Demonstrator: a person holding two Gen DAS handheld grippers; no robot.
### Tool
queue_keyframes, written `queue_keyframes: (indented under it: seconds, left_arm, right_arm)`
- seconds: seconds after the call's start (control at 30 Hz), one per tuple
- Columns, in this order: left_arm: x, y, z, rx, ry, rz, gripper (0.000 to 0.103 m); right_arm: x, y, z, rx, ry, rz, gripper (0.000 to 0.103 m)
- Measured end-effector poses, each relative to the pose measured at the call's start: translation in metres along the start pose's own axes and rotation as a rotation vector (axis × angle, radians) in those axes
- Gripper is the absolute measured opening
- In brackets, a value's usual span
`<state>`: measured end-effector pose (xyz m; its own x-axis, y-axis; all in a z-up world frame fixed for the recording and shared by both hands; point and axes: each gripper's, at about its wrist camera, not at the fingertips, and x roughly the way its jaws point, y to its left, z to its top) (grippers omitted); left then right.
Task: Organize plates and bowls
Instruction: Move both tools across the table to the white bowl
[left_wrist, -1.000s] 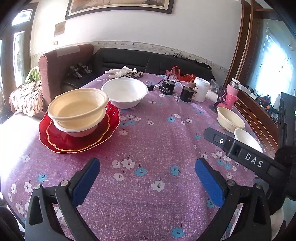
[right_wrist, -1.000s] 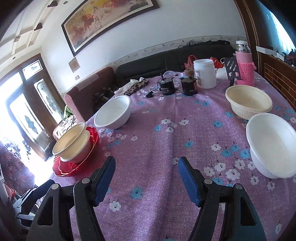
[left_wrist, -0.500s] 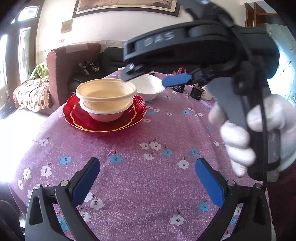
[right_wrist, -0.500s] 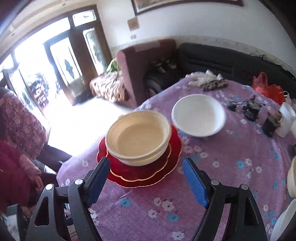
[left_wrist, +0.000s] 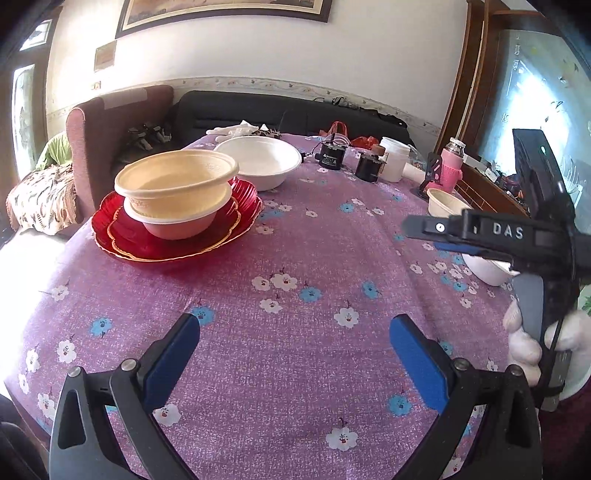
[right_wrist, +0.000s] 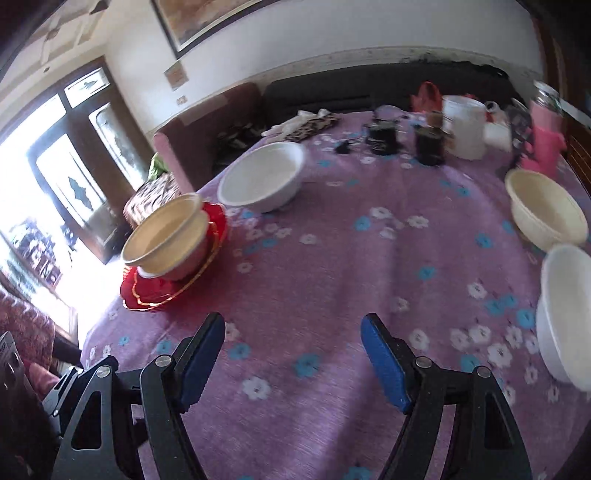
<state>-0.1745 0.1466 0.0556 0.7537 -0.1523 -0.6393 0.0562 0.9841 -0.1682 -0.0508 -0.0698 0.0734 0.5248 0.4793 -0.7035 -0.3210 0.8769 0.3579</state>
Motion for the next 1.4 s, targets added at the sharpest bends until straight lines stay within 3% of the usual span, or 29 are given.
queue_keyframes:
  seconds: [0.17,0.6,0.87,1.1,1.4]
  left_arm:
    - [-0.001,-0.014,0.001,0.019,0.003,0.022,0.103]
    - [-0.003,-0.032,-0.001,0.063,0.005,0.044,0.103]
    - [0.002,-0.047,0.023,0.086,0.009,-0.018,0.103]
    - [0.024,-0.057,0.042,0.051,0.059,-0.078,0.103]
    - [0.042,-0.027,0.041,-0.057,0.107,-0.012,0.103]
  right_arm:
    - [-0.011,-0.037,-0.021,0.102,-0.026,0.011,0.08]
    - [-0.007,-0.027,-0.041,0.069,-0.023,0.038,0.08]
    - [-0.033,-0.04,-0.043,0.082,-0.092,-0.005,0.08]
    - [-0.077,-0.073,-0.045,0.156,-0.177,-0.07,0.08]
    - [-0.056,-0.064,-0.047,0.13,-0.113,-0.038,0.081]
